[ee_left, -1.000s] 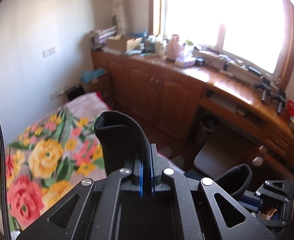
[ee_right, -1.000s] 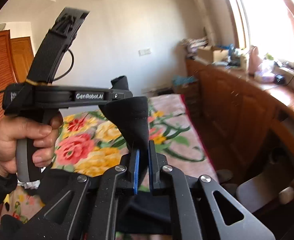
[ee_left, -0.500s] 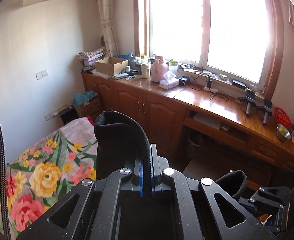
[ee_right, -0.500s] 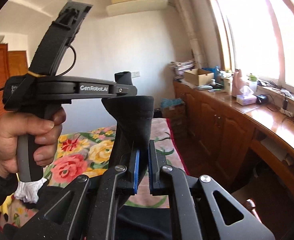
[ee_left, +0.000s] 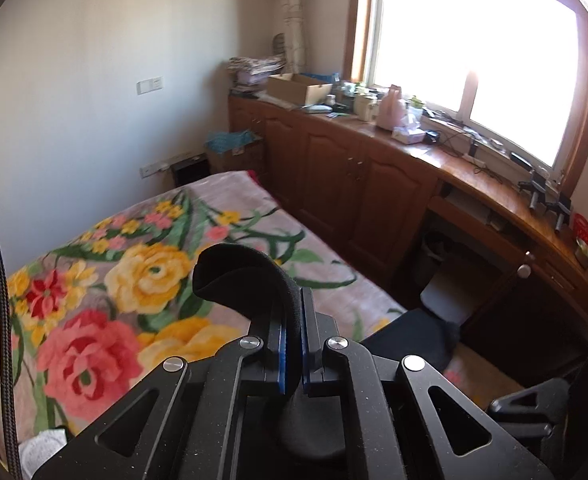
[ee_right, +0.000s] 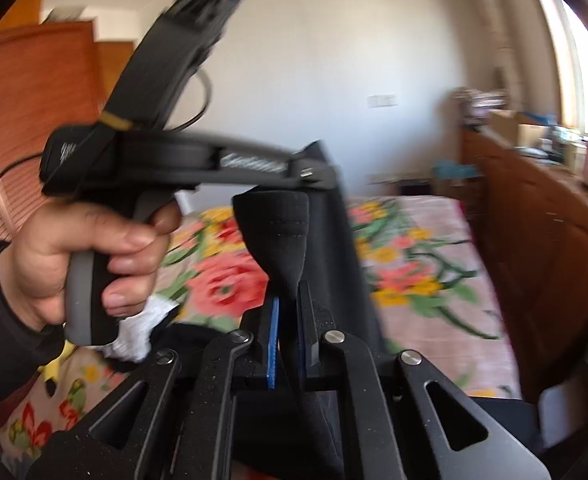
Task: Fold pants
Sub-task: 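Lower the pants onto the bed beside the white pillow and open both grippers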
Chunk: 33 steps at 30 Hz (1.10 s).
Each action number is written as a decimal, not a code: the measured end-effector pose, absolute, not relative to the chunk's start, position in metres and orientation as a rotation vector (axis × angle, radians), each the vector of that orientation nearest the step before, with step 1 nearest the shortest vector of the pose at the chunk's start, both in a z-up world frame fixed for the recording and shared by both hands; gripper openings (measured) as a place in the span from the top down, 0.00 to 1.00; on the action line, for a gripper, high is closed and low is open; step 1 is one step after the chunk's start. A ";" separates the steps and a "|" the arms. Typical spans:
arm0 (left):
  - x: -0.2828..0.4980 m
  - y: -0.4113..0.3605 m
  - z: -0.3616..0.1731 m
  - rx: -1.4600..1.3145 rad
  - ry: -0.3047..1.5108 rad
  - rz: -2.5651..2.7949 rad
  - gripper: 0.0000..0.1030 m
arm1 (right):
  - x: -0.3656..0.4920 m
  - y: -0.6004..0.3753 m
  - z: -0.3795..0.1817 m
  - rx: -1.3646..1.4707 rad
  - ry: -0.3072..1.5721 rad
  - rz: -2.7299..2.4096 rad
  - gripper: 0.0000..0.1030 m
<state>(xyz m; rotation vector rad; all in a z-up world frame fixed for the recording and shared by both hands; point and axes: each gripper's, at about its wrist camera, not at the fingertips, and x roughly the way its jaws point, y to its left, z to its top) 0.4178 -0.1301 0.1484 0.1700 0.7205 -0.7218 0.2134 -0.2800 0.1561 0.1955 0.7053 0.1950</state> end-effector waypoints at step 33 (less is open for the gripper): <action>0.439 0.159 -0.195 0.059 1.089 -0.308 0.94 | 0.325 0.072 -0.219 0.280 1.244 0.618 0.86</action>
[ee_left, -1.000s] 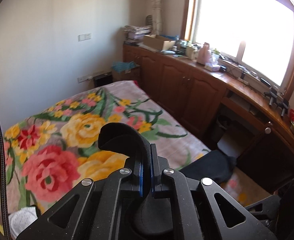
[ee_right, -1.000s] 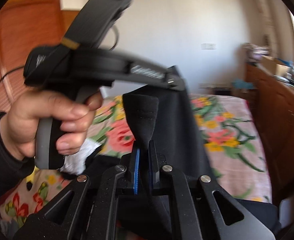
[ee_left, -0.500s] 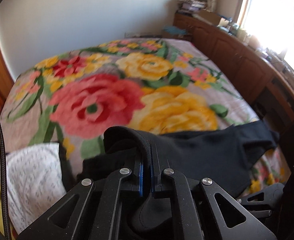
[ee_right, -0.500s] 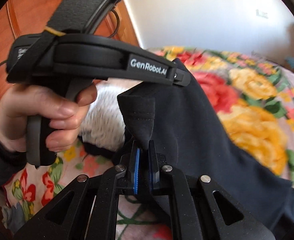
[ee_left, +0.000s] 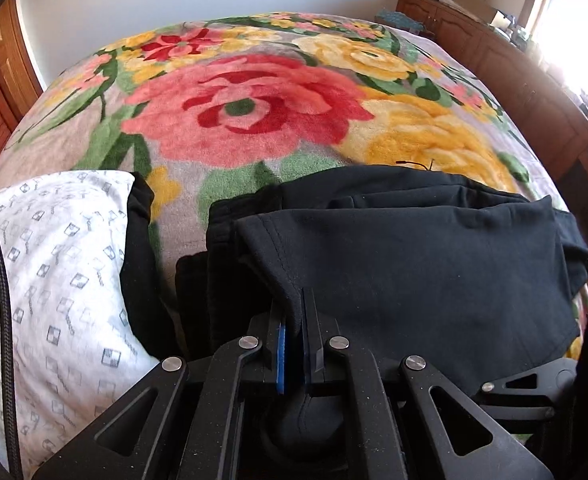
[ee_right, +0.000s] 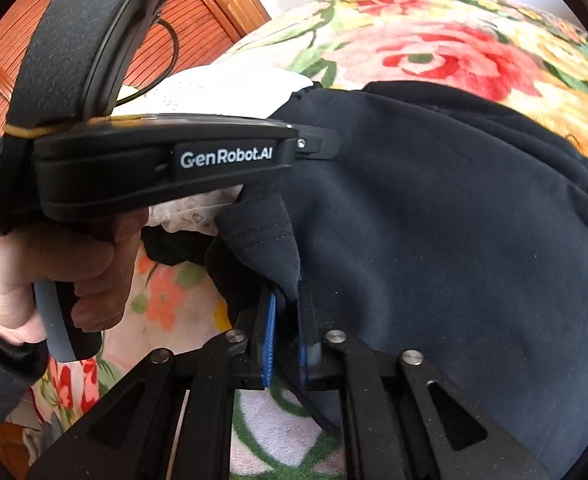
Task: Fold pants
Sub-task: 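Lower the pants onto the bed beside the white pillow and open both grippers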
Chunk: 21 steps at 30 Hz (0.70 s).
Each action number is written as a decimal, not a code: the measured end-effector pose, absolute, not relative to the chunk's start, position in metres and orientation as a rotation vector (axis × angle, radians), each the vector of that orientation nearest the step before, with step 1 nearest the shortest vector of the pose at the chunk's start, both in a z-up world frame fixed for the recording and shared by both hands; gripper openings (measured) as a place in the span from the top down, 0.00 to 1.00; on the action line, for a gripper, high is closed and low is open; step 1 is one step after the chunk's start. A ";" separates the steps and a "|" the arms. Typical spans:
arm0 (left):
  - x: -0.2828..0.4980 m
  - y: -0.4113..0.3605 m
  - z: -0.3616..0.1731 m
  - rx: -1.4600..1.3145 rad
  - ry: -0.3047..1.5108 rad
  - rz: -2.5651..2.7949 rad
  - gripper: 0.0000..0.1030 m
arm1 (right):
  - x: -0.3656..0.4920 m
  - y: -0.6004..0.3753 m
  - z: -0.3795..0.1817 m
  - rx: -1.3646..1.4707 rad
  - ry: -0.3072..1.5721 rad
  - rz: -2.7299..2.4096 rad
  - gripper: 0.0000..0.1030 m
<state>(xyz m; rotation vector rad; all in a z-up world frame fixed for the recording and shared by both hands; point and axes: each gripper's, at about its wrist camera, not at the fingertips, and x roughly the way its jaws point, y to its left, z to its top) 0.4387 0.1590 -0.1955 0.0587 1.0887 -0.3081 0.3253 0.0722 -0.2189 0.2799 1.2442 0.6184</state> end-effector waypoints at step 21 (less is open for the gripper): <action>0.390 0.124 -0.152 0.099 0.935 -0.286 0.81 | 0.256 -0.039 -0.133 0.131 1.107 0.550 0.56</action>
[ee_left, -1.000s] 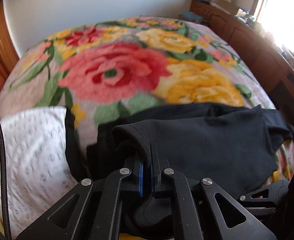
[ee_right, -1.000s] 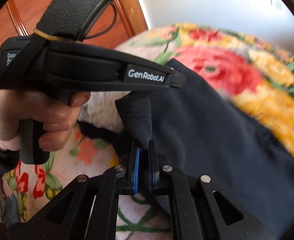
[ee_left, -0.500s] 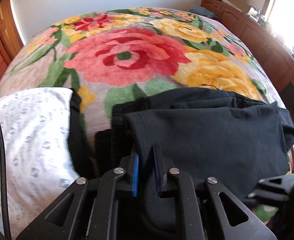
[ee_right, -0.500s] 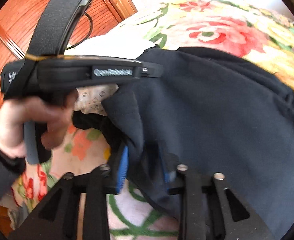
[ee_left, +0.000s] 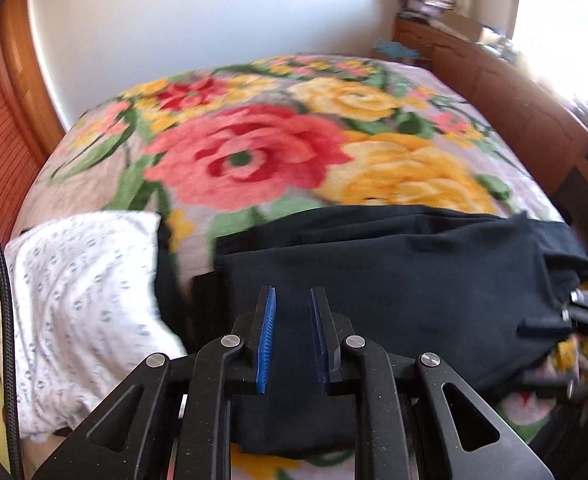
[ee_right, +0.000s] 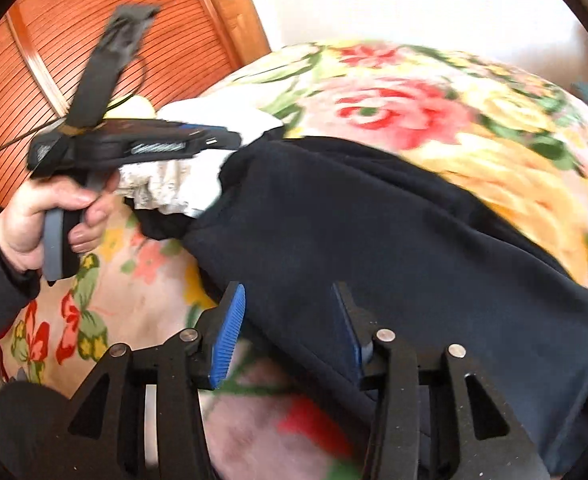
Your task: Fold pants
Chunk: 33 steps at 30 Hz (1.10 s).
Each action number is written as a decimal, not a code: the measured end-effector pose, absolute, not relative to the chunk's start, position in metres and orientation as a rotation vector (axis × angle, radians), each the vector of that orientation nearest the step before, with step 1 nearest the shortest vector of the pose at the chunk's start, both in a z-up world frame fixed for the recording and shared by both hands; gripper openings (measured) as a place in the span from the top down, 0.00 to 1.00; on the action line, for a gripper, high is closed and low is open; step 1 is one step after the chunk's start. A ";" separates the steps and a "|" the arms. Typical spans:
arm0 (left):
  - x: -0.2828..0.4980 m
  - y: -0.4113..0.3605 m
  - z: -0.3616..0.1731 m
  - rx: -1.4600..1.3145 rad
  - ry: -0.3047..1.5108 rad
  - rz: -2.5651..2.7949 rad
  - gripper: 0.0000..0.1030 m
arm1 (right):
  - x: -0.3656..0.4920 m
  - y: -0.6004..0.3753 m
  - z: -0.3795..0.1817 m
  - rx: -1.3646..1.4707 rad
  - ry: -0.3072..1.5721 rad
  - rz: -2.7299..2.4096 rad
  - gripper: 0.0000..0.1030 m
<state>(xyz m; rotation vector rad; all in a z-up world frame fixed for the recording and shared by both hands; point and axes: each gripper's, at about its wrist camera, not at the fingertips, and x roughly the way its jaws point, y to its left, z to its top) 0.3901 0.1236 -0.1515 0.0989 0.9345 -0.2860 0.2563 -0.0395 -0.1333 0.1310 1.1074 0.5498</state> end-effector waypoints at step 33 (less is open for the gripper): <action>0.332 -0.105 -0.165 0.174 0.817 -0.574 0.46 | 0.120 -0.418 -0.129 0.191 1.115 -0.120 0.48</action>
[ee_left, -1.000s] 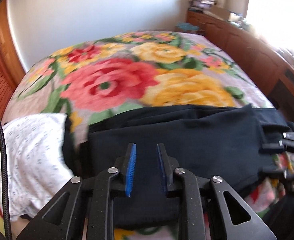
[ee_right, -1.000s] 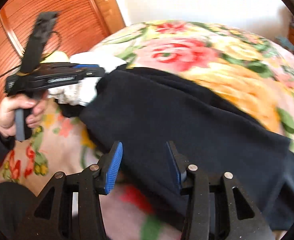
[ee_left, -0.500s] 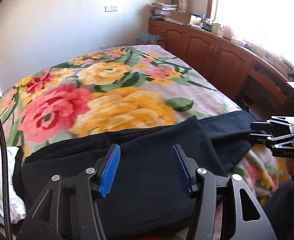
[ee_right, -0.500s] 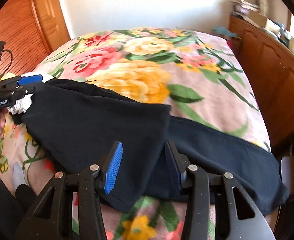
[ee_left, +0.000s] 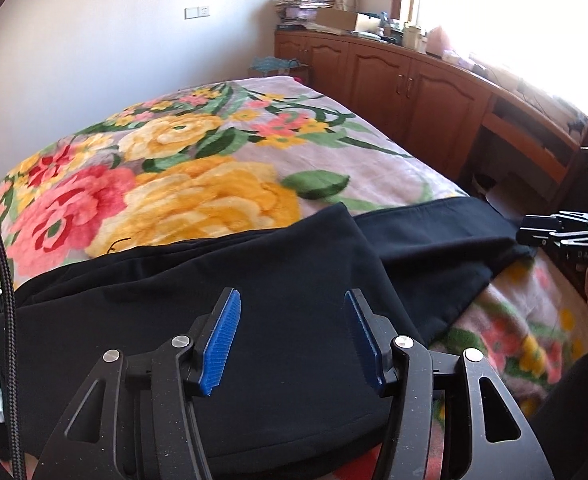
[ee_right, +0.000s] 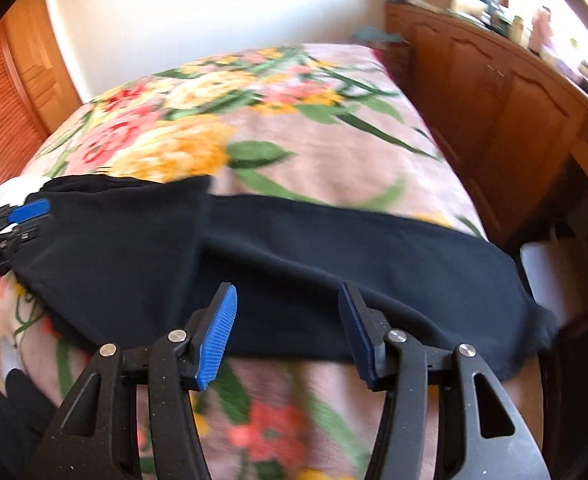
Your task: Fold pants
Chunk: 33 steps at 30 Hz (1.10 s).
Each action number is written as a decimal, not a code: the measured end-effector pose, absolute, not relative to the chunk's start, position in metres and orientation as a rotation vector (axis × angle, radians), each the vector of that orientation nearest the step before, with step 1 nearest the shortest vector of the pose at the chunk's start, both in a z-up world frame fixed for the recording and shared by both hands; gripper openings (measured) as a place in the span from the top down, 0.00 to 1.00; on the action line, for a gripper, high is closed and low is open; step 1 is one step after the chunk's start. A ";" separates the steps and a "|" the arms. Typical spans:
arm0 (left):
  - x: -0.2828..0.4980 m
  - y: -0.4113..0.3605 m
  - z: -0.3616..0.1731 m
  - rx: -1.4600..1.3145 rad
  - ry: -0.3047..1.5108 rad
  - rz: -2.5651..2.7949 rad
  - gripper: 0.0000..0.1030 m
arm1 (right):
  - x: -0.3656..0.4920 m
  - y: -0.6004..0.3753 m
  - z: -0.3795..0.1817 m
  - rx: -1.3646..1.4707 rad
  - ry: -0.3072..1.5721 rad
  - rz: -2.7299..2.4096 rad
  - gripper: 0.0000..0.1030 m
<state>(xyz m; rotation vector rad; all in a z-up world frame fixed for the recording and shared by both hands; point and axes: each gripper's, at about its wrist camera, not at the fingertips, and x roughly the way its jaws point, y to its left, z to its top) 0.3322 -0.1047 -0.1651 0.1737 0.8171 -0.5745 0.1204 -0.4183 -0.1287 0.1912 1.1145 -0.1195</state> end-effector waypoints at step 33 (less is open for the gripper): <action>0.324 -0.114 -0.179 0.258 0.847 -0.627 0.46 | 0.024 -0.594 -0.209 0.460 1.154 -0.820 0.48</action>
